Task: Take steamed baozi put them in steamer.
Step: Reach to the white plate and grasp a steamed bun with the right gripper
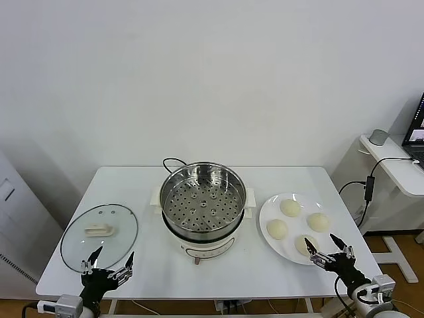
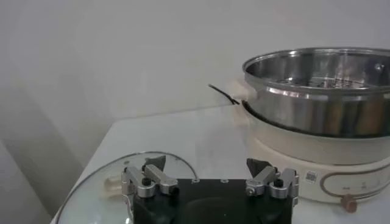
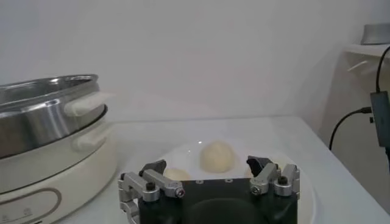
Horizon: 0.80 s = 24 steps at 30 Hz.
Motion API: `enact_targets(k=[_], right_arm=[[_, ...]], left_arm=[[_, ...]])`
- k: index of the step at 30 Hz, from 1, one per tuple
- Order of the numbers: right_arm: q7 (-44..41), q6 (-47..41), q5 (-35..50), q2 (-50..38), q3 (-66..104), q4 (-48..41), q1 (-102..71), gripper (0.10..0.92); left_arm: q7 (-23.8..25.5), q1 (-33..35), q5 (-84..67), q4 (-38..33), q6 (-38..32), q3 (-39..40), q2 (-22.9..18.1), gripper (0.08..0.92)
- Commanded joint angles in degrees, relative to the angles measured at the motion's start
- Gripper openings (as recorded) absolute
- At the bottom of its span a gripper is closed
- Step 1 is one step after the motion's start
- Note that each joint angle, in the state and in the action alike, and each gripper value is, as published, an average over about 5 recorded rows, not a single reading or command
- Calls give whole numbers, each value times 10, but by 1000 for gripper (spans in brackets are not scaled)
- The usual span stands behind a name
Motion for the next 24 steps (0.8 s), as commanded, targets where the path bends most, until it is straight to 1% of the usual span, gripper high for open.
enact_targets(k=[1, 10, 13, 15, 17, 19, 24], right_arm=[[0, 0, -1, -1, 0, 0, 0, 823], [14, -9, -2, 0, 2, 12, 3, 823], [17, -22, -12, -17, 9, 9, 19, 823], [4, -39, -29, -39, 19, 1, 44, 823], [-23, -55, -67, -69, 28, -18, 81, 823], [-61, -64, -125, -100, 31, -45, 127, 823], [-207, -56, -295, -196, 0, -134, 274, 823]], left_arm=[[1, 0, 3, -1, 0, 0, -1, 823], [1, 1, 3, -2, -1, 0, -4, 823], [1, 2, 3, -2, -1, 1, -5, 823], [0, 2, 4, -2, -1, 1, -6, 823], [-1, 2, 5, -3, -1, 0, -8, 823], [-2, 3, 6, -5, -1, -1, -10, 823], [-3, 2, 8, -11, -1, -1, -17, 823]])
